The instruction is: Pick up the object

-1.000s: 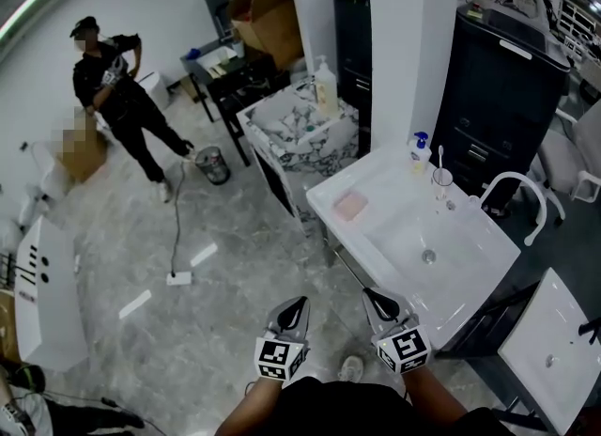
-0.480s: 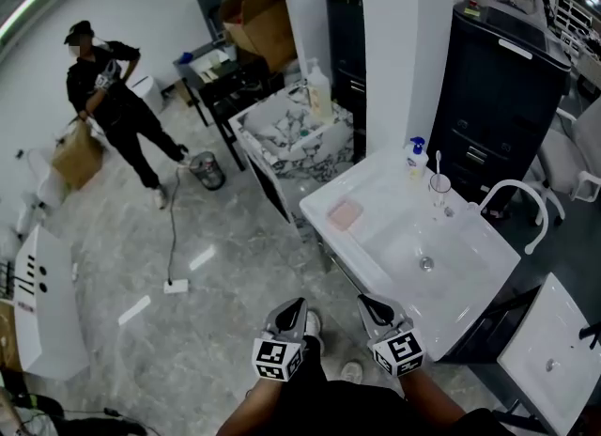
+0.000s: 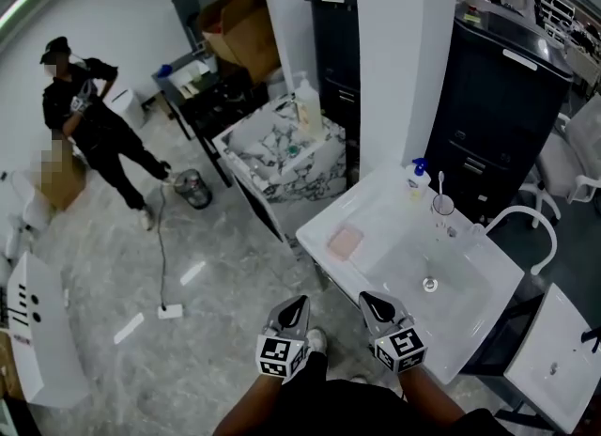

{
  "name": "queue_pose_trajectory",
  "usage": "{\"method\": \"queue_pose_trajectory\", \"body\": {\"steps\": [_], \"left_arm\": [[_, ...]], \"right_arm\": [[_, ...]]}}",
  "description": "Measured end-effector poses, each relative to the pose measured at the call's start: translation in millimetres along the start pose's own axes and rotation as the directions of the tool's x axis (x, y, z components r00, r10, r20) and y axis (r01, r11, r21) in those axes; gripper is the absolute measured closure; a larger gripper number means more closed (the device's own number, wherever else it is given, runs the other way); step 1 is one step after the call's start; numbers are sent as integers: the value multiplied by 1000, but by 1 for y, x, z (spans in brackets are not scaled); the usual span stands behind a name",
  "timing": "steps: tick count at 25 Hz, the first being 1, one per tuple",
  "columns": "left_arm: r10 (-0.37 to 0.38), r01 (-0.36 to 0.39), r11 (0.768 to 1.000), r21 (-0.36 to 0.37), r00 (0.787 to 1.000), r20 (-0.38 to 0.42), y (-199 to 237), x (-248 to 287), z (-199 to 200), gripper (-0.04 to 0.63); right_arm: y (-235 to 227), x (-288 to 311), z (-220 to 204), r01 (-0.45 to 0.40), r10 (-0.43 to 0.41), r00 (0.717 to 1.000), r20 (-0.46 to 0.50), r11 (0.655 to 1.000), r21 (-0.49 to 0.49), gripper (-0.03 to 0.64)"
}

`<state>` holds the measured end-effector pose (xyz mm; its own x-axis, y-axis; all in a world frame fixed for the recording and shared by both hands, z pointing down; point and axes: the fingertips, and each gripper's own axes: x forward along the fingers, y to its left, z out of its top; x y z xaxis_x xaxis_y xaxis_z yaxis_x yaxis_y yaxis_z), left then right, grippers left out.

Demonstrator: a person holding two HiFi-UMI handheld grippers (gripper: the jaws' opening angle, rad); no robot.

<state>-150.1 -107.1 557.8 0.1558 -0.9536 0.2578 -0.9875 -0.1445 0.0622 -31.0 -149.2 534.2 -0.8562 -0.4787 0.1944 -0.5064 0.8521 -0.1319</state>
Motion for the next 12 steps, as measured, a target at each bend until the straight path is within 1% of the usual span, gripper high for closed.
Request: {"method": "queue_pose_trajectory", "body": {"steps": [4, 8, 12], "left_arm": [[-38, 38, 999, 2, 999, -16, 23, 26, 10, 577], [-75, 76, 997, 29, 997, -33, 42, 54, 15, 577], [-133, 135, 990, 41, 990, -53, 55, 77, 17, 577]], "right_arm": [[-12, 31, 9, 30, -30, 1000, -6, 999, 14, 614], [-24, 59, 10, 67, -66, 998, -24, 997, 45, 614], [-34, 77, 16, 105, -104, 994, -34, 994, 41, 614]]}}
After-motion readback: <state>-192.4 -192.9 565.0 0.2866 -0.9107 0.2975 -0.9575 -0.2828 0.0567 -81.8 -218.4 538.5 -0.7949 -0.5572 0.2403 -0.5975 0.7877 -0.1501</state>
